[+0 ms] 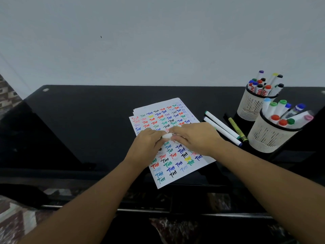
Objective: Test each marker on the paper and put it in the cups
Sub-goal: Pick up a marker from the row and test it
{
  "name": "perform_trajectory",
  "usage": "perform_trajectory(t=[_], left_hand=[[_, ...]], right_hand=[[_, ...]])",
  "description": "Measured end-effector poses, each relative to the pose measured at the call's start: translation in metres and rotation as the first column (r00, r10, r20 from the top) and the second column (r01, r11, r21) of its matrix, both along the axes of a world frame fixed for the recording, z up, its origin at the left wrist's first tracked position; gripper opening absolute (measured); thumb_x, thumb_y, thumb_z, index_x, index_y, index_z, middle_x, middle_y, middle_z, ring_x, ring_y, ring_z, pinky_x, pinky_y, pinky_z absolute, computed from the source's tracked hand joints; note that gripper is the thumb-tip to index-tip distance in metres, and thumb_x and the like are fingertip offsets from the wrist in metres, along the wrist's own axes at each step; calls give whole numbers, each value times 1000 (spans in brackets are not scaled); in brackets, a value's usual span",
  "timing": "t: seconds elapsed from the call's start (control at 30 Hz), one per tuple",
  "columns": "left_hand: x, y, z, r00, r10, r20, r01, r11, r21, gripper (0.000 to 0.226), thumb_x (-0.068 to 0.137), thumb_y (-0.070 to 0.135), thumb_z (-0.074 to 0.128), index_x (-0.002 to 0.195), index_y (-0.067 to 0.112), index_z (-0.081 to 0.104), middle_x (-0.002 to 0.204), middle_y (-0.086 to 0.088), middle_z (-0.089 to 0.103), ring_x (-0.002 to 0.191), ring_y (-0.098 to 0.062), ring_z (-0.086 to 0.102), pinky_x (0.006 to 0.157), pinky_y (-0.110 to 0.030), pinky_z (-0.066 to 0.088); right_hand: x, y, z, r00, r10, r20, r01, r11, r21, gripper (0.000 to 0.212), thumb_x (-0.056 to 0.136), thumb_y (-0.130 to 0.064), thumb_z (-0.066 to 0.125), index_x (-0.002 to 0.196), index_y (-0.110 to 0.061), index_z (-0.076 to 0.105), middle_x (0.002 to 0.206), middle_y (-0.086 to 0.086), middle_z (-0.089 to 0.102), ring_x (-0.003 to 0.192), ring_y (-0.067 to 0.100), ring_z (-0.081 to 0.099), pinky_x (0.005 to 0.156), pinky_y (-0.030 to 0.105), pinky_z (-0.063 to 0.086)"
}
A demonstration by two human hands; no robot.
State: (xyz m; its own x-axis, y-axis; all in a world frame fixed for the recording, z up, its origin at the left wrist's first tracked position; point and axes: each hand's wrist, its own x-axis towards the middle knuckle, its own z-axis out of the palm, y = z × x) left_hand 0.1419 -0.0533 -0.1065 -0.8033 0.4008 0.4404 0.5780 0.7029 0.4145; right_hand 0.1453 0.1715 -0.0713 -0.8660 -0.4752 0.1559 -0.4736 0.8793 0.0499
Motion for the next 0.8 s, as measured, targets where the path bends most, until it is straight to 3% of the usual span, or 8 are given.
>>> perform_trajectory(t=[0.13,0.23,0.33,0.4,0.47,0.57,0.7,0.8], left_hand=[[-6,-2,-3,990,115,77,-114,993,-25,37,102,35,58,133,15,65,109,3,70,101,-13,52,86,-27,34],[-9,-2,-4,984,148,95,-148,989,-11,40,100,36,61,135,15,65,117,2,69,108,-15,51,91,-27,35],[-13,-1,-5,979,160,129,-161,987,-4,47,100,39,61,142,19,58,128,1,64,118,-20,49,102,-36,40],[-13,-1,-3,968,172,181,-168,985,-37,58,99,45,60,152,29,44,142,3,52,131,-20,40,112,-41,33],[-12,-1,3,962,176,208,-157,982,-104,69,96,55,58,157,42,28,155,3,35,142,-20,25,119,-47,23],[-5,7,17,965,135,224,-80,967,-241,75,91,74,47,155,55,15,167,0,7,152,-28,1,123,-55,10],[10,25,27,941,84,328,64,906,-418,84,75,95,27,151,63,15,166,6,-23,153,-29,-23,123,-58,-7],[10,26,18,915,126,384,95,857,-506,86,72,97,23,151,65,10,166,1,-27,152,-32,-25,121,-57,-10]], right_hand=[[7,10,7,981,-131,143,164,953,-253,46,109,-30,42,152,-25,27,80,-10,53,64,15,53,54,36,36],[12,23,10,953,-140,269,259,838,-481,32,108,-15,40,130,-37,47,99,-1,62,74,21,64,58,39,46],[22,30,6,917,-162,365,389,562,-730,37,107,-12,41,101,-38,68,113,-6,68,90,14,70,87,42,58],[29,34,1,882,-71,467,460,355,-814,41,105,-6,41,111,-35,70,115,-6,69,102,13,71,97,43,58],[37,39,-6,873,-4,488,465,309,-830,46,103,1,48,119,-39,63,121,0,67,109,17,70,92,39,59],[46,44,-16,884,-25,466,448,325,-833,41,99,-1,63,114,-38,55,117,11,66,100,17,69,79,30,56],[53,40,-15,928,-34,372,372,167,-913,8,107,-15,59,110,-23,57,97,7,68,91,17,70,86,33,57],[59,40,-9,937,-81,339,347,125,-929,24,108,-40,53,122,-27,67,79,0,65,81,16,67,91,39,55]])
